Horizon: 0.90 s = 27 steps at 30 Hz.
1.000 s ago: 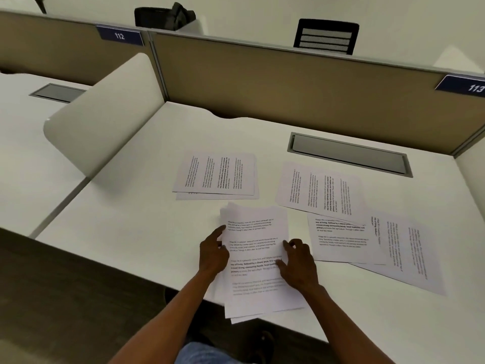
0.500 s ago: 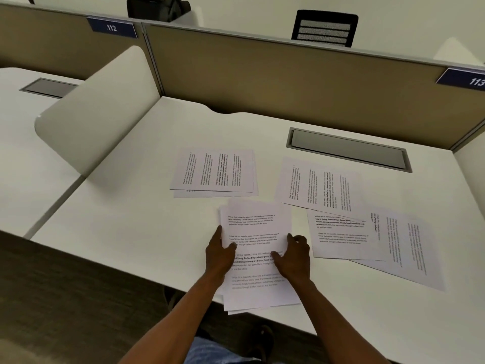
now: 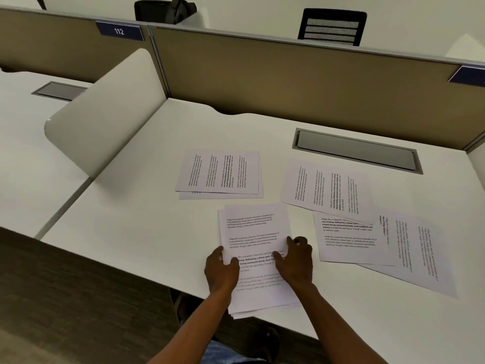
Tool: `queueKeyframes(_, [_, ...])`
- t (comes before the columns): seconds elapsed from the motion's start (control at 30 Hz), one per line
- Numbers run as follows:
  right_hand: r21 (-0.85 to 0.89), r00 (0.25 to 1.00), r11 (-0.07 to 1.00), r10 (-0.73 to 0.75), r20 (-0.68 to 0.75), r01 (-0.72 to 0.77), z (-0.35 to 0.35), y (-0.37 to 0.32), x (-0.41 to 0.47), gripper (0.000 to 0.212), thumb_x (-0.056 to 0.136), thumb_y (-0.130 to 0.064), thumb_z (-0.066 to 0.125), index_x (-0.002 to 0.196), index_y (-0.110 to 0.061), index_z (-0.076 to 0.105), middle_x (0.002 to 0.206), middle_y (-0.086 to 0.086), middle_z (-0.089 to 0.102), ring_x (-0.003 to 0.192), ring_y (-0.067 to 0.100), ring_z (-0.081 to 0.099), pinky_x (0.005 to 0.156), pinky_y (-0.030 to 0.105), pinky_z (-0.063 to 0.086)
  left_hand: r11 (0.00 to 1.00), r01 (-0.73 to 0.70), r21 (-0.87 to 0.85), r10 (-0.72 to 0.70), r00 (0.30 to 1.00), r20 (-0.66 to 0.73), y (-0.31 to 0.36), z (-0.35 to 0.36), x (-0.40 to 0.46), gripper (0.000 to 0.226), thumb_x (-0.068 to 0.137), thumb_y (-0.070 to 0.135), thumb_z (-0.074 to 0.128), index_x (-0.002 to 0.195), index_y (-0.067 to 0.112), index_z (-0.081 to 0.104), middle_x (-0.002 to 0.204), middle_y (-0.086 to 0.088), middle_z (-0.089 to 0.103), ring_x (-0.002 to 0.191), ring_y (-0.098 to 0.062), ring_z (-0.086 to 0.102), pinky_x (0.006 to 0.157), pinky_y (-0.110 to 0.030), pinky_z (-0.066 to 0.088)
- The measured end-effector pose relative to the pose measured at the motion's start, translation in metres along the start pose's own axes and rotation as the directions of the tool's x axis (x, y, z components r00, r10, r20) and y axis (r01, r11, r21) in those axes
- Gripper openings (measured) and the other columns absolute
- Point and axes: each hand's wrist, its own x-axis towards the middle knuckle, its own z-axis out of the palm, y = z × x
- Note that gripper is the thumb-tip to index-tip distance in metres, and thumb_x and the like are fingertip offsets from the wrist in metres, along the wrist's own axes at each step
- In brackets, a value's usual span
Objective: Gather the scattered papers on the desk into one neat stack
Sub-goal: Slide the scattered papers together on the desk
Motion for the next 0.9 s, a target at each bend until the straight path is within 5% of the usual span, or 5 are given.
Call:
queueKeyframes(0.43, [-0.033,0.996,0.996,-0.087,0.018,0.087,-0.004,0.009,0.001,0.082,0.082,-0.056,0.065,0.146,-0.012,0.039,0.142,0.011,0.039,0.13,0.027,0.036,0.101,0.039,0.044,0.997,-0.002,0.074,-0.002,0.998,0.063,0.022,-0.004,0.012,0.049,0.089,0.017,0.067,0.137,0.013,0.053,0.133,-0.011,0.058,0.096,-0.018,0.058,0.08,-0.027,0.047])
queueKeyframes(0.5, [-0.025,0.984,0.992,-0.117,0.132,0.121,-0.01,0.012,-0.001,0.108,0.069,-0.071,0.068,0.152,-0.018,0.026,0.151,0.012,0.028,0.138,0.028,0.028,0.11,0.041,0.038,0.998,0.005,0.062,-0.009,0.998,0.064,0.024,-0.003,0.009,0.056,0.089,0.017,0.068,0.141,0.014,0.049,0.138,-0.012,0.054,0.104,-0.022,0.059,0.082,-0.028,0.046])
queueKeyframes(0.6, [-0.123,0.903,0.955,-0.205,0.377,0.268,-0.022,0.021,-0.011,0.146,0.038,-0.094,0.057,0.154,-0.036,-0.01,0.162,0.011,-0.013,0.149,0.033,-0.001,0.119,0.051,0.02,0.999,0.033,0.043,-0.036,0.998,0.053,0.026,-0.007,0.013,0.062,0.088,0.021,0.069,0.145,0.016,0.044,0.145,-0.014,0.049,0.125,-0.029,0.054,0.096,-0.033,0.045])
queueKeyframes(0.73, [-0.249,0.805,0.84,-0.313,0.505,0.482,-0.015,0.036,-0.029,0.15,0.036,-0.092,0.064,0.146,-0.045,-0.026,0.155,0.01,-0.039,0.145,0.033,-0.029,0.119,0.055,-0.003,0.998,0.035,0.055,-0.039,0.997,0.071,0.028,-0.007,0.014,0.063,0.088,0.021,0.069,0.145,0.014,0.044,0.147,-0.013,0.047,0.129,-0.028,0.052,0.1,-0.034,0.043])
queueKeyframes(0.9, [-0.25,0.822,0.831,-0.359,0.443,0.498,-0.003,0.043,-0.035,0.145,0.041,-0.089,0.066,0.148,-0.045,-0.021,0.154,0.007,-0.04,0.143,0.03,-0.035,0.117,0.051,-0.013,0.995,-0.017,0.098,0.007,0.996,0.093,0.015,-0.003,0.005,0.066,0.088,0.025,0.069,0.147,0.02,0.04,0.148,-0.009,0.045,0.128,-0.027,0.051,0.099,-0.035,0.046])
